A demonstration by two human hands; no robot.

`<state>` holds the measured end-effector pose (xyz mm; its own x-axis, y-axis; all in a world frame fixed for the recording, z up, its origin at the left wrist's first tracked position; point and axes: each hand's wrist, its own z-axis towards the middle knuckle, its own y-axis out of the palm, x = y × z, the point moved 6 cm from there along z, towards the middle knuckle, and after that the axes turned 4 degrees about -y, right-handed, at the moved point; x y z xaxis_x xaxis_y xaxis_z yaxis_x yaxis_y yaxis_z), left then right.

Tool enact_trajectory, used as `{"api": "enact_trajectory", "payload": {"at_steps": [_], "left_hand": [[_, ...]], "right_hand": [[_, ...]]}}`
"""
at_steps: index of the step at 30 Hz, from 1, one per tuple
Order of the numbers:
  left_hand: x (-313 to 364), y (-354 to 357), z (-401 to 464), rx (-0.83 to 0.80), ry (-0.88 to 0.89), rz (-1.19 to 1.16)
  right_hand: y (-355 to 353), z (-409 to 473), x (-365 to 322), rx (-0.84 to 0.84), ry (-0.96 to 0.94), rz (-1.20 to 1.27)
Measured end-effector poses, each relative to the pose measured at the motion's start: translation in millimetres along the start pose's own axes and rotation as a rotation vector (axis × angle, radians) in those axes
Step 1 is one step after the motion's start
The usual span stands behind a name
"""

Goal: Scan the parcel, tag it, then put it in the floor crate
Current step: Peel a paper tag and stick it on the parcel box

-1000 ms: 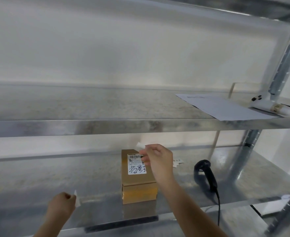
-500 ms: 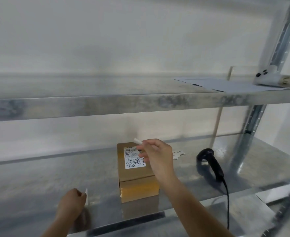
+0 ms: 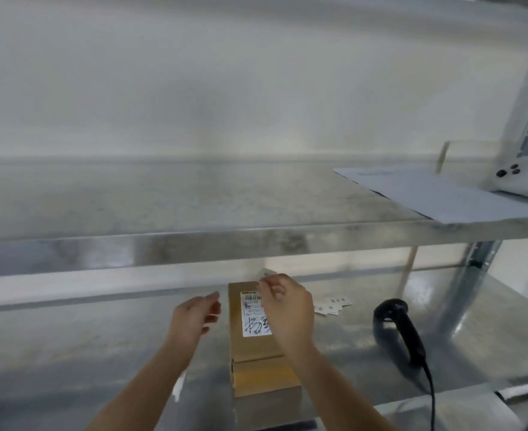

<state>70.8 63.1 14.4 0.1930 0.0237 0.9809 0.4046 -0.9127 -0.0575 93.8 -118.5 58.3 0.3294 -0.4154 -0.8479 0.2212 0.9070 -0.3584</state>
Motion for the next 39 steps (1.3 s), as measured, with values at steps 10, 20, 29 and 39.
{"api": "enact_trajectory", "payload": {"at_steps": [10, 20, 29, 39], "left_hand": [[24, 51, -15, -0.184, -0.108, -0.027], [17, 44, -8, -0.14, -0.061, 0.169], [15, 58, 16, -0.12, 0.056, 0.309], [-32, 73, 58, -0.073, 0.059, 0.334]], "right_hand": [[3, -10, 1, -0.065, -0.073, -0.279], [-17, 2, 33, -0.074, 0.272, 0.046], [-3, 32, 61, -0.209, 0.228, 0.107], [30, 48, 109, -0.277, 0.17, 0.104]]}}
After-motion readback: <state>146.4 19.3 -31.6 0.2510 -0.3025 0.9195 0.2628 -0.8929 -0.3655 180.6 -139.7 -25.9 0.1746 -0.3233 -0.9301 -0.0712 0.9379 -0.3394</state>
